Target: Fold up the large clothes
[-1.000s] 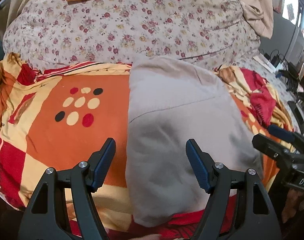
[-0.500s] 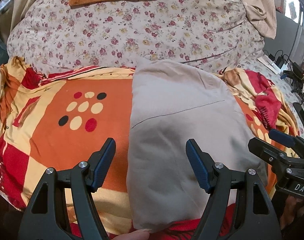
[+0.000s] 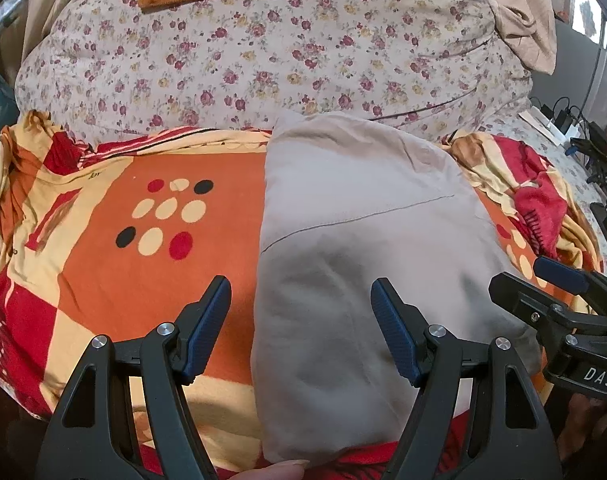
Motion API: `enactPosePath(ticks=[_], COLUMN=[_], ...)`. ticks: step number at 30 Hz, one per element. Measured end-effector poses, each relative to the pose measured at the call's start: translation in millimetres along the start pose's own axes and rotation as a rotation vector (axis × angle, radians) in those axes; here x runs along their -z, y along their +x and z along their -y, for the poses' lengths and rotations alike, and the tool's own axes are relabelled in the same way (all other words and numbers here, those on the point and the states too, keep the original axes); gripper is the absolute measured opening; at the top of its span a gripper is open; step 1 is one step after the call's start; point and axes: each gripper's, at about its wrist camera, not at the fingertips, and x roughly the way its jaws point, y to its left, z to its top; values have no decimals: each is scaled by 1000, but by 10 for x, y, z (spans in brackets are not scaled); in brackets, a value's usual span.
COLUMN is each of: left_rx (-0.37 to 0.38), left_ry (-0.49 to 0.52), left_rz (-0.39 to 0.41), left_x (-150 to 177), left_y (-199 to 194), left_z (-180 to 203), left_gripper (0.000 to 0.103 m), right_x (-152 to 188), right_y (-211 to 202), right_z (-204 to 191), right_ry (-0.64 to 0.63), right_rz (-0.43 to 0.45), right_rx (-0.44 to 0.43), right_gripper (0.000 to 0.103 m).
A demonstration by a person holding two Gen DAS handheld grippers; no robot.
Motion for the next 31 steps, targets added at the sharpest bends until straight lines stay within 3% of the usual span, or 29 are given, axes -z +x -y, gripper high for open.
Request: enactPosePath(ticks=[23, 31], left_rx=[0, 22], left_ry=[-4, 26], left_rz=[-14, 42], left_x=[3, 23], left_y=[42, -28], left_z=[-6, -6], left_gripper=[73, 73], right_x=[-6, -10], right_y=[40, 61], right_z=[-36, -31], right_ry=[-8, -18], right_rz=[-3, -13], right_rx=[-11, -13], right_gripper=[89, 89])
